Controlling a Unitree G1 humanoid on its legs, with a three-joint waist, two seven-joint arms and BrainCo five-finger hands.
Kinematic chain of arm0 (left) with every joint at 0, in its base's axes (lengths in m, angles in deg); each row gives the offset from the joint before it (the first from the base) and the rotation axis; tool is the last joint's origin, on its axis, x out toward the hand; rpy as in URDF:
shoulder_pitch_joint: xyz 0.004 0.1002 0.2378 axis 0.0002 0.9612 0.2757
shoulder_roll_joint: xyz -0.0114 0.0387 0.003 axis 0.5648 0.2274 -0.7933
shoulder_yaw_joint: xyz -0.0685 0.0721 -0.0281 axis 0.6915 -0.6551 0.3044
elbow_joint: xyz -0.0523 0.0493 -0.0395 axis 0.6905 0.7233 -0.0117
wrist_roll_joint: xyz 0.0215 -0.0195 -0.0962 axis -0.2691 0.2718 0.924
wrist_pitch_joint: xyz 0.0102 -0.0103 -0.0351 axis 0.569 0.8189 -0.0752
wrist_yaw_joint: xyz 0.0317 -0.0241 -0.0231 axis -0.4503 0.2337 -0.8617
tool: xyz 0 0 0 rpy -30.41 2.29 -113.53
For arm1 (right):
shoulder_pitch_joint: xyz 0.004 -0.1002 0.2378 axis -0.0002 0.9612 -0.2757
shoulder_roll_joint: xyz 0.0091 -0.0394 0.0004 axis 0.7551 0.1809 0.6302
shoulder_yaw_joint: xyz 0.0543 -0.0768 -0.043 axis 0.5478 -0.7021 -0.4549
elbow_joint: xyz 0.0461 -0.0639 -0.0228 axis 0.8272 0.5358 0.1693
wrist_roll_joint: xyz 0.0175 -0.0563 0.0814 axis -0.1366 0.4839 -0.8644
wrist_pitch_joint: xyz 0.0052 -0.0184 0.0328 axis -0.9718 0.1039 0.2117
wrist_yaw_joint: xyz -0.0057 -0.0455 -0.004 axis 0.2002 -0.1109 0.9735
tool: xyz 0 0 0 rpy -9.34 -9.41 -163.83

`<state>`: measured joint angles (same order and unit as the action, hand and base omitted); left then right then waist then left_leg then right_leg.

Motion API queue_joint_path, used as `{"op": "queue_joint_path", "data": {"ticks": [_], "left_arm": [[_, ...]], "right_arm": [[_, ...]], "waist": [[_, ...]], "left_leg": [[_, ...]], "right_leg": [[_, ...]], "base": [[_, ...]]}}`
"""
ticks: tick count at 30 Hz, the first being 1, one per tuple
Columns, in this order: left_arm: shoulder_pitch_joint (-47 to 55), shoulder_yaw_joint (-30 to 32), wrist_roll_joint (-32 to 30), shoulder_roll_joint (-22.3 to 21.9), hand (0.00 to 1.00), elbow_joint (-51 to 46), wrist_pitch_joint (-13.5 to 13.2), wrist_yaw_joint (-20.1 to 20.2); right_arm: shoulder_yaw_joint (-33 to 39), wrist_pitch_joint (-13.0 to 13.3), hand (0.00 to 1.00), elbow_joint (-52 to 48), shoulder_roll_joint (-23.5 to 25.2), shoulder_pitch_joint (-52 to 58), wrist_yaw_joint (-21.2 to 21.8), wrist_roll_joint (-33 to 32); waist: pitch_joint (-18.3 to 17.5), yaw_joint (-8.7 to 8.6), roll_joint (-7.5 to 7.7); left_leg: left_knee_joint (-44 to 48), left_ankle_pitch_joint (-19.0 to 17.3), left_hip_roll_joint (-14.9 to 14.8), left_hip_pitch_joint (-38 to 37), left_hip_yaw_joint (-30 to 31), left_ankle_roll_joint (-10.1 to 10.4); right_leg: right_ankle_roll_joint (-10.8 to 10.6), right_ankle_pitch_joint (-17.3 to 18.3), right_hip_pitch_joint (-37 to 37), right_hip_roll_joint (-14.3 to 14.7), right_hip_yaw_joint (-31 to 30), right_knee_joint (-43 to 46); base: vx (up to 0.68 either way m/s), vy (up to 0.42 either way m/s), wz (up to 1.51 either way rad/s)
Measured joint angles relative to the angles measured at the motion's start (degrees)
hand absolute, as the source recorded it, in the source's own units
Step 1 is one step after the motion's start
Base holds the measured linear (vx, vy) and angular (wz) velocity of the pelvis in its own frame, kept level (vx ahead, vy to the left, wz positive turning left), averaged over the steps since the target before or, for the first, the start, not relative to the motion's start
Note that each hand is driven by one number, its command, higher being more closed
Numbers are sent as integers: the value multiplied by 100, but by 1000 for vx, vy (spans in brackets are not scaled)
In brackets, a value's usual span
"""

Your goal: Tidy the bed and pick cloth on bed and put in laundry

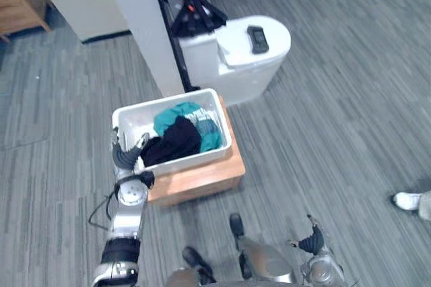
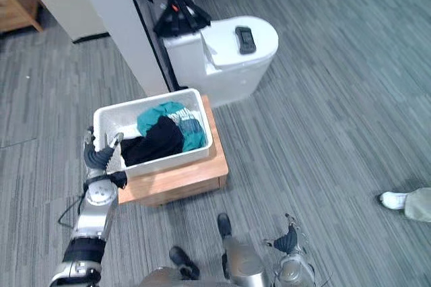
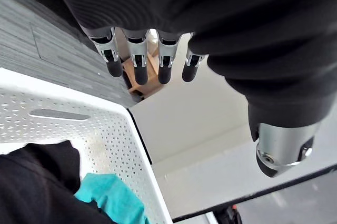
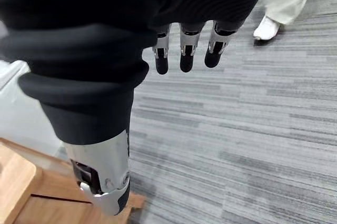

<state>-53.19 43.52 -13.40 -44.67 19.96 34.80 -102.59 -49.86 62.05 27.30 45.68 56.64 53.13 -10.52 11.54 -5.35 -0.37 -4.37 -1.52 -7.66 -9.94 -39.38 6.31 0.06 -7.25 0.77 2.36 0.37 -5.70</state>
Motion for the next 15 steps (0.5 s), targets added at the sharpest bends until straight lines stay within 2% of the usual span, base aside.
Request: {"op": "queue_joint_path", "data": {"ticks": [2,4,5,8,12,15], "left_arm": [[592,83,212,-293,0,320,-20,183],[798,293,253,-520,0,852,-7,293],[940,500,402,-670,0,1444,44,338],[1167,789,548,-786,0,2273,162,444],[1276,1542,559,-897,0,3340,280,514],[1267,1689,545,-912,0,3572,324,650]], "right_arm": [[149,-11,0,221,156,-2,8,-159],[262,-14,0,400,255,-52,23,-323],[358,-34,0,525,376,-87,27,-480],[499,-37,0,771,457,-247,25,-650],[778,-30,0,1042,637,-525,14,-846],[879,-26,0,1244,664,-567,22,-969]], "waist": [[-210,112,-31],[-276,204,-61],[-322,281,-87],[-415,323,-64],[-516,349,-54],[-681,507,-132]], "left_leg": [[-6,-30,7,-113,-1,-60],[-4,-55,11,-225,-23,-93],[8,-70,8,-324,-38,-114],[62,-106,-8,-394,-113,-164],[130,-126,-26,-410,-188,-192],[127,-136,-42,-432,-181,-178]], "right_leg": [[38,102,-114,-39,161,-18],[36,144,-227,-75,296,-14],[-20,164,-373,-102,403,2],[-47,185,-476,-116,429,2],[-85,280,-558,-151,500,1],[-60,340,-581,-150,589,-14]], "base": [[10,90,16],[45,60,5],[51,62,15],[21,44,8],[0,15,10],[-12,-1,15]]}}
